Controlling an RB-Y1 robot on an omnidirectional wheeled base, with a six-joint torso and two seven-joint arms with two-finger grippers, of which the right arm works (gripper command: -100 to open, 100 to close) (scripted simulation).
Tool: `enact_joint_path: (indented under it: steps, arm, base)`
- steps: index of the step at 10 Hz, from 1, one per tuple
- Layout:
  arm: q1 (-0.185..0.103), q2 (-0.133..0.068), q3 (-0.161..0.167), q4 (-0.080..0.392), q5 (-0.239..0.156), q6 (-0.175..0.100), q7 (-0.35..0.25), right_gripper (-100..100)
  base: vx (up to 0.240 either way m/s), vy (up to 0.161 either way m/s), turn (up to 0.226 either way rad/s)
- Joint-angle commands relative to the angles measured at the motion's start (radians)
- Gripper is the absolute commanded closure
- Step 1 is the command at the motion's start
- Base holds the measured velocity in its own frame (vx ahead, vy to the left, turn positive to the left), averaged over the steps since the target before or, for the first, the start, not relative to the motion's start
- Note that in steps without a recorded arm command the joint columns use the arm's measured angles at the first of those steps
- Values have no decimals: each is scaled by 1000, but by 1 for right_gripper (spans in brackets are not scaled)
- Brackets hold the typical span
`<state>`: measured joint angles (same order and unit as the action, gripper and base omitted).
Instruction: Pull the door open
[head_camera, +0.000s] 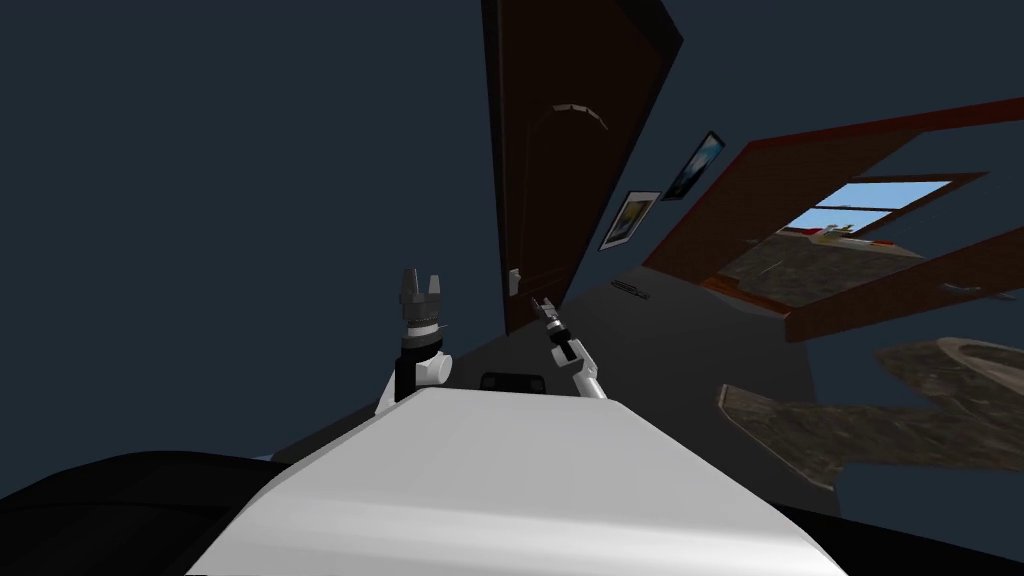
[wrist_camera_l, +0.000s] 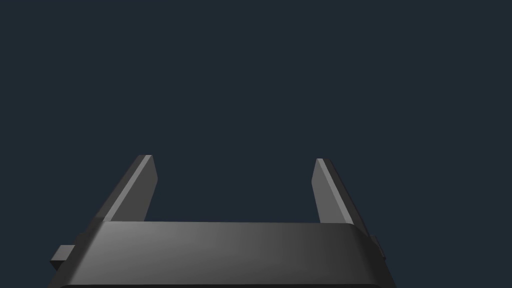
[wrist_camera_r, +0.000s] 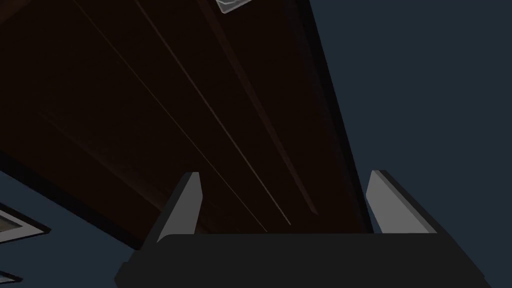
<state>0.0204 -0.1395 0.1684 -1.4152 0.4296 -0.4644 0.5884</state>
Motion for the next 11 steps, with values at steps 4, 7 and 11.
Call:
enact_joint_path:
  steps: [4,7,11]
  arm:
    - [-63,-7,20,99,73,13,91,-100]
    - [-95,-11,27,153,105,14,132,-100]
    - [-142,-16,38,231,153,15,193,-100]
  base:
    - [116,-15,45]
    - [79,-22,32]
    - [98,-19,34]
